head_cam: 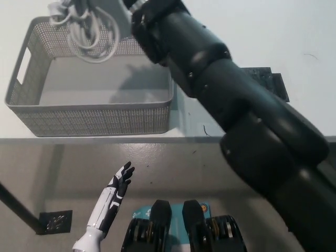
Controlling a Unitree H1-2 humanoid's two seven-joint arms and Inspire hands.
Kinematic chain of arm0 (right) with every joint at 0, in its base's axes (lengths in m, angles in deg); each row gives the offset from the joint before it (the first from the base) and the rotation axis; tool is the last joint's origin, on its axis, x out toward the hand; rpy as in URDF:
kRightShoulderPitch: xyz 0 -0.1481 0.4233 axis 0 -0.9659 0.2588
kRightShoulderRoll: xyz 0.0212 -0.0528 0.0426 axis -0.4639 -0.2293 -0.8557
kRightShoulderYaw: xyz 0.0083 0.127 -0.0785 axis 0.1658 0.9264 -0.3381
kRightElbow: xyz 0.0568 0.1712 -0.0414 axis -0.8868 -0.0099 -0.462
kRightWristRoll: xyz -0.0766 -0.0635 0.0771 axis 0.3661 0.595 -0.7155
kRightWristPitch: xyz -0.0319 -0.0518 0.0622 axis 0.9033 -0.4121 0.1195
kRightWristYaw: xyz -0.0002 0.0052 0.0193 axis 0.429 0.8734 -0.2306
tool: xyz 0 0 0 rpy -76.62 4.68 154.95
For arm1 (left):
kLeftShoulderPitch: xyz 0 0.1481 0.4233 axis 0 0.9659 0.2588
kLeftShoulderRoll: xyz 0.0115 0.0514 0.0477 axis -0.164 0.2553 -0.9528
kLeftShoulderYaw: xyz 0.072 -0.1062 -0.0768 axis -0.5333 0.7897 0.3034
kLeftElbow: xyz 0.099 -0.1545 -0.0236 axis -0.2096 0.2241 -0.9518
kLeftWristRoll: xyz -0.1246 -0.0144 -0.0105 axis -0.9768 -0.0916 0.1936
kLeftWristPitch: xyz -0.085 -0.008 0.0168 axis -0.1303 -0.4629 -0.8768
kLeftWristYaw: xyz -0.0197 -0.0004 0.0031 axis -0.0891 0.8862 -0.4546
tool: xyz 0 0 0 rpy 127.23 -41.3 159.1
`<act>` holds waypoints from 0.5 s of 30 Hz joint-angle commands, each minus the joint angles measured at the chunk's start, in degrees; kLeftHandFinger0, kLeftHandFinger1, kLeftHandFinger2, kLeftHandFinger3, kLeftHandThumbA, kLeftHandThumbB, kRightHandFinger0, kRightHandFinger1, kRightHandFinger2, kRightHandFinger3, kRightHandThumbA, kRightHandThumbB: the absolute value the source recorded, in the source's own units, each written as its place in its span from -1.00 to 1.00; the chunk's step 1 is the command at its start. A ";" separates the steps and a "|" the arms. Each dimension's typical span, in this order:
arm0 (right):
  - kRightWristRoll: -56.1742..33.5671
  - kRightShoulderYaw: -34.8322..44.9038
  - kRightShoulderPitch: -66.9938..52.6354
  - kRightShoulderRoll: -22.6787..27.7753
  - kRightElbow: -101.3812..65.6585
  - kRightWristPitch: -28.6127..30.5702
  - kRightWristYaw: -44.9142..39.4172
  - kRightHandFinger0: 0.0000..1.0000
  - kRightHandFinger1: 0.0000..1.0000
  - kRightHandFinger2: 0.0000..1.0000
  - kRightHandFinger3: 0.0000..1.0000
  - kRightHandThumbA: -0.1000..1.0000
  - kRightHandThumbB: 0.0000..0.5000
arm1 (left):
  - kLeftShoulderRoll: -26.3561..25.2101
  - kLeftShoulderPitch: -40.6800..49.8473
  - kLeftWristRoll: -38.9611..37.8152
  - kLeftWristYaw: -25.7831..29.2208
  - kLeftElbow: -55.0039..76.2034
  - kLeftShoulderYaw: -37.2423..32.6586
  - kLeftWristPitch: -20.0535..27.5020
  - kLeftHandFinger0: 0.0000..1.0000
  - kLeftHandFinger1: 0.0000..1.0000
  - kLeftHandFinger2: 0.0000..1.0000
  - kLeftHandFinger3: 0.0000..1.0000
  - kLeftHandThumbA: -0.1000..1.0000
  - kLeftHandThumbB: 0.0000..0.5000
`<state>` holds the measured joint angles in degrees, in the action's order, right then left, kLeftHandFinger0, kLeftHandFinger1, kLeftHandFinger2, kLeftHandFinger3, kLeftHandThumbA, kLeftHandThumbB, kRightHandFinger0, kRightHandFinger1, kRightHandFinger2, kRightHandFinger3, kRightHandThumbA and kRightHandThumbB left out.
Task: Use the right hand to pick up a power strip and put it into a container on the left side
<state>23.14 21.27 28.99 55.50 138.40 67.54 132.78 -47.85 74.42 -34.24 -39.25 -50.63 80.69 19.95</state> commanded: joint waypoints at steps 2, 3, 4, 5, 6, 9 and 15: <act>-4.33 1.13 4.09 -1.23 0.77 -1.68 -3.83 -1.00 -0.99 -0.03 -0.59 -1.00 0.03 | -0.78 -1.69 0.32 -0.42 1.45 -0.46 2.27 1.00 1.00 1.00 1.00 1.00 -0.58; -4.76 1.43 3.73 -1.47 0.90 -1.76 -4.44 -1.00 -1.00 -0.05 -0.58 -1.00 0.03 | -0.79 -1.68 0.36 -0.40 1.47 -0.49 2.27 1.00 1.00 1.00 1.00 1.00 -0.58; -4.95 1.42 3.28 -1.65 1.15 -1.96 -5.15 -1.00 -1.00 -0.10 -0.46 -1.00 0.19 | -0.90 -1.74 0.85 -0.21 1.63 -0.65 2.27 1.00 1.00 1.00 1.00 1.00 -0.60; -4.98 1.25 2.79 -1.70 1.43 -2.32 -6.09 -1.00 -1.00 -0.14 -0.31 -1.00 0.31 | -0.77 -1.80 0.53 -0.44 1.52 -0.53 2.27 1.00 1.00 1.00 1.00 1.00 -0.54; -5.13 1.07 2.21 -1.70 1.65 -2.35 -6.67 -1.00 -1.00 -0.20 -0.26 -1.00 0.39 | -0.66 -1.75 0.21 -0.66 1.47 -0.41 2.27 1.00 1.00 1.00 1.00 1.00 -0.49; -4.62 0.03 0.53 -1.42 2.20 -3.16 -7.43 -1.00 -1.00 -0.37 -0.22 -1.00 0.37 | -0.54 -1.63 0.05 -0.90 1.52 -0.41 2.26 1.00 1.00 1.00 1.00 1.00 -0.48; -6.05 0.33 -2.38 -0.40 3.33 -5.02 -13.96 -1.00 -1.00 -0.41 -0.51 -1.00 0.17 | -0.92 -1.64 1.07 -0.44 2.14 -0.96 2.27 1.00 1.00 1.00 1.00 1.00 -0.54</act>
<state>19.89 21.39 24.20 53.83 142.00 65.38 123.64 -47.95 73.70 -34.04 -39.71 -50.42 80.27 19.95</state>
